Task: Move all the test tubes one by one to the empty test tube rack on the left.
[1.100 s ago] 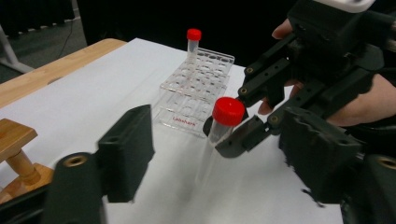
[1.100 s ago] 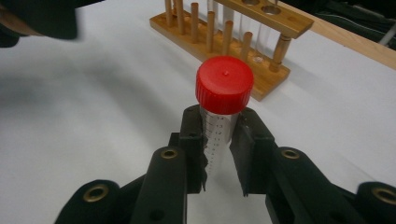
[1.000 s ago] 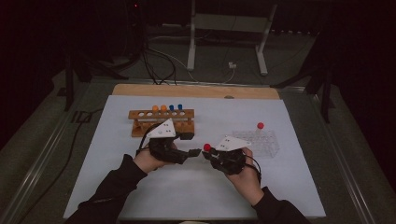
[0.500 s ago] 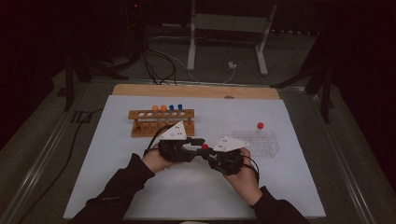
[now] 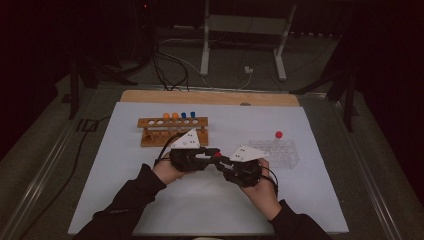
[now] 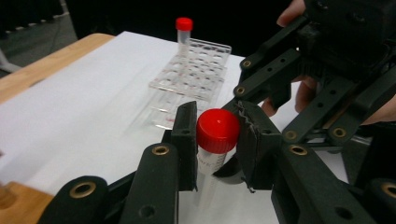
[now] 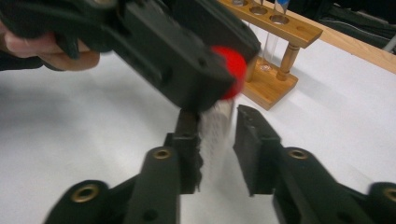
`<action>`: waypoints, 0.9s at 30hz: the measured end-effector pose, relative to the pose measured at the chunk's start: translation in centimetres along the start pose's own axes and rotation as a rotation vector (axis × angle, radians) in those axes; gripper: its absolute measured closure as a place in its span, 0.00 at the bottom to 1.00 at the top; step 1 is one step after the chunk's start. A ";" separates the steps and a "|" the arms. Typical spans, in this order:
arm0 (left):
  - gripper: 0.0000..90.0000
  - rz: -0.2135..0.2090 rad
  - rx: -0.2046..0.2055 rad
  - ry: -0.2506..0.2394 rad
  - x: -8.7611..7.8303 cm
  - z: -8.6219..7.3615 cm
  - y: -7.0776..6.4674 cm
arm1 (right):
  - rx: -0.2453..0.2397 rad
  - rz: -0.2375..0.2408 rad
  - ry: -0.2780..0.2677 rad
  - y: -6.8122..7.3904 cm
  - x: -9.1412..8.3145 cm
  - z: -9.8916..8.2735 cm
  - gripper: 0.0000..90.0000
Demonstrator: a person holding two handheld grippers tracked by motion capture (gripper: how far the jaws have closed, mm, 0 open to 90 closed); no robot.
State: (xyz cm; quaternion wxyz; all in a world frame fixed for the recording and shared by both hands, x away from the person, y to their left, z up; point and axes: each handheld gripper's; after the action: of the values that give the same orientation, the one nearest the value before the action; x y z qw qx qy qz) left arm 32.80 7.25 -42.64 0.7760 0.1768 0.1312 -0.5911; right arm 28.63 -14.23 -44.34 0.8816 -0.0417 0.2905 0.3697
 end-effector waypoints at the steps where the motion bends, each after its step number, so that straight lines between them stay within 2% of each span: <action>1: 0.79 0.006 -0.002 -0.004 -0.2 0.0 0.1 | 0.007 0.002 -0.004 -0.1 0.0 0.0 0.72; 7: 0.79 0.059 -0.015 -0.001 -2.0 -0.1 1.1 | 0.007 -0.002 -0.030 -0.6 -0.4 0.0 0.62; 10: 0.79 0.089 -0.026 0.000 -3.0 -0.2 1.7 | 0.001 0.013 -0.025 -0.8 -0.3 0.0 0.58; 12: 0.79 0.109 -0.031 -0.003 -3.8 -0.3 2.0 | 0.011 0.027 -0.019 -0.9 -0.3 0.0 0.53; 17: 0.79 0.164 -0.029 0.002 -5.7 -0.4 2.7 | 0.048 0.020 -0.026 -1.0 -0.3 0.0 0.41; 22: 0.79 0.217 -0.048 0.002 -7.5 -0.6 3.8 | 0.045 0.007 -0.057 -0.8 -0.5 0.0 0.28; 24: 0.79 0.236 -0.058 0.009 -8.1 -0.8 4.3 | 0.054 0.024 -0.077 -0.8 -0.7 0.0 0.24; 27: 0.79 0.269 -0.075 0.017 -8.9 -1.3 5.1 | 0.054 0.021 -0.090 -0.6 -0.9 0.1 0.18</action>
State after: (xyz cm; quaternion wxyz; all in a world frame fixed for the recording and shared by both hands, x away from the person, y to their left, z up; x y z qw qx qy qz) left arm 35.38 16.78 -39.53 0.8530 0.1687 0.1349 -0.4751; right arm 28.61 -15.21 -43.88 0.8907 0.0020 0.2607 0.3723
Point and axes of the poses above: each handheld gripper's, and its own axes: x roughly forward along the jaws, z roughly out of its top, y roughly to its left, and after that the axes turned 11 degrees about x, right-handed
